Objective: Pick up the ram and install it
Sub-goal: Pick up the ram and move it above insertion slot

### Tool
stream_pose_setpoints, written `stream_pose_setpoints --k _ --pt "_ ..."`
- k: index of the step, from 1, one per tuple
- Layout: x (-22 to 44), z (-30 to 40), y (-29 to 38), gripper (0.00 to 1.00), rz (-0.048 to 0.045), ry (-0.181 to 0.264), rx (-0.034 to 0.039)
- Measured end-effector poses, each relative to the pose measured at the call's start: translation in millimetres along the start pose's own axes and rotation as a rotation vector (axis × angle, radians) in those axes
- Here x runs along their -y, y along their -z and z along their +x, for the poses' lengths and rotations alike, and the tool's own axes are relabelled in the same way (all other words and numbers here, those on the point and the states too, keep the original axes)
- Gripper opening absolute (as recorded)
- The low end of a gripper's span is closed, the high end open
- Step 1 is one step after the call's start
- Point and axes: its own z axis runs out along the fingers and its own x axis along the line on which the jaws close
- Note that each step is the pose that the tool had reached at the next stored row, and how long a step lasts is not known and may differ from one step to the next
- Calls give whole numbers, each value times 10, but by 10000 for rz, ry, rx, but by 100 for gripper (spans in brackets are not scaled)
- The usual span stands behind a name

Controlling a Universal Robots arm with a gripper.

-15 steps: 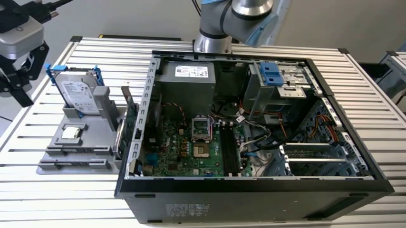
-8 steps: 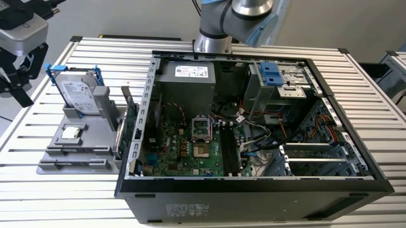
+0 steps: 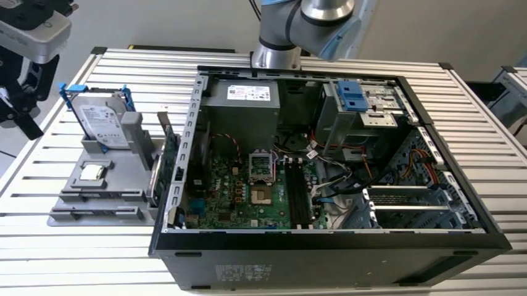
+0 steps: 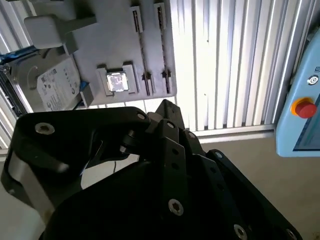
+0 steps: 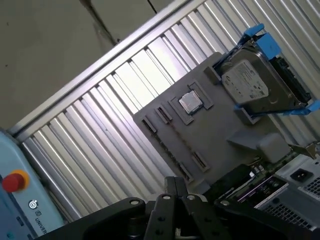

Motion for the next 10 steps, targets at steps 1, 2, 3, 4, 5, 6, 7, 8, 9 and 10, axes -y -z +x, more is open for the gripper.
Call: stream_pose_setpoints --k 1,2,3,4,5,6,7,8,9,10 --pt "0 0 0 0 1 118 -5" --pt "0 0 0 0 1 239 -11" --pt "0 0 0 0 1 365 -16" --pt "1 0 0 0 1 488 -22" --pt "1 0 0 0 2 609 -27" --pt "1 0 0 0 2 728 -33" --pt "1 0 0 0 2 852 -38" --pt "1 0 0 0 2 978 -44" --pt "0 0 0 0 3 1104 -50" --pt "0 0 0 0 3 1218 -54"
